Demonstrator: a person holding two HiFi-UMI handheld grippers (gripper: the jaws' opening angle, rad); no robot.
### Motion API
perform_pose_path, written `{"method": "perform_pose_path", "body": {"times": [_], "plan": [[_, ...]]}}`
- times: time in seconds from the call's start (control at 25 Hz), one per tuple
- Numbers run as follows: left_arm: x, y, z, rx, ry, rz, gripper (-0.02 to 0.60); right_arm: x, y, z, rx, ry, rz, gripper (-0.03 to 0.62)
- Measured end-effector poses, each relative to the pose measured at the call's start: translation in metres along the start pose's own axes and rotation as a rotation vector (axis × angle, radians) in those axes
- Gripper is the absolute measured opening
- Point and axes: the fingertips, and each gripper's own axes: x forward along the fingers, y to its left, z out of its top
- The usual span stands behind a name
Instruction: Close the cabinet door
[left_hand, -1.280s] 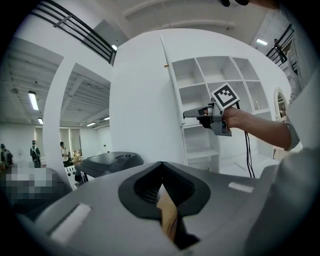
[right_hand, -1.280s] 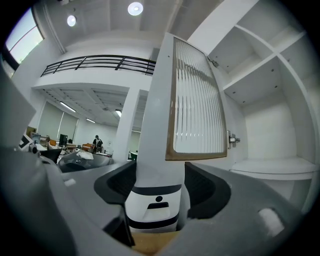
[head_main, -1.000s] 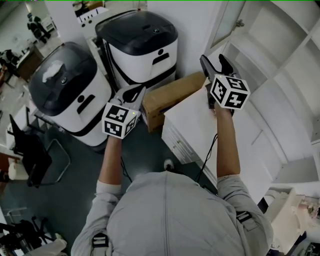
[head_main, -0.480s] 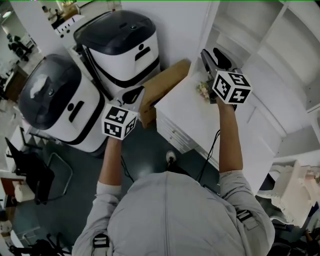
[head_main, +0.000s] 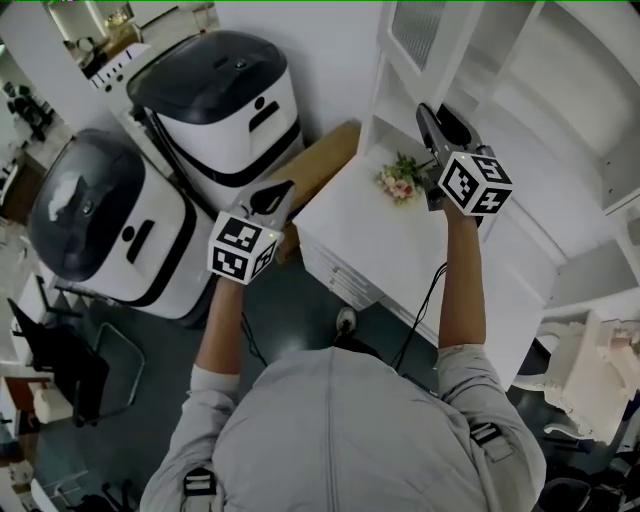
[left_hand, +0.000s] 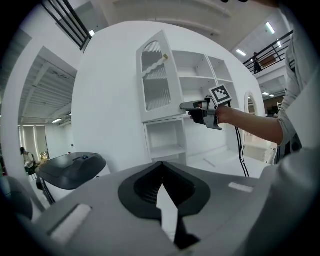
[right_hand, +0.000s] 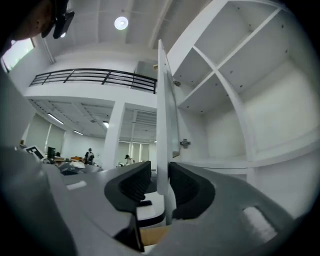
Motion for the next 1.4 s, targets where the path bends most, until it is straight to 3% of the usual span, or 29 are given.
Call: {"method": "perform_pose_path", "body": {"times": [0.12,0.36,0.48,1.0,1.4], "plan": [[0.015,-0.001,0.004,0.01,0.006,-0.013,0.018,-0.009,-0.037,0.001,-0.001,-0.01,-0.1,0.066],[0.056,-0.016,0.013,0.037,0.017,-0.077,0.018,-0.015,-0.06,0.002,-0.099,0.03,-0.145,0.077],[0.079,-0.026,0.021,0.055,0.011,-0.118,0.018,-0.018,-0.073,0.003,-0.095,0.032,-0.176,0.078],[0.17,-0.054,0.039,0.04,-0.016,-0.223,0.018,-0.024,-0.107,0.011,-0.149,0.098,-0.187,0.152],[0.202,-0.053,0.039,0.046,-0.004,-0.268,0.018,-0.026,-0.132,0.014,-0.124,0.105,-0.237,0.175]]}}
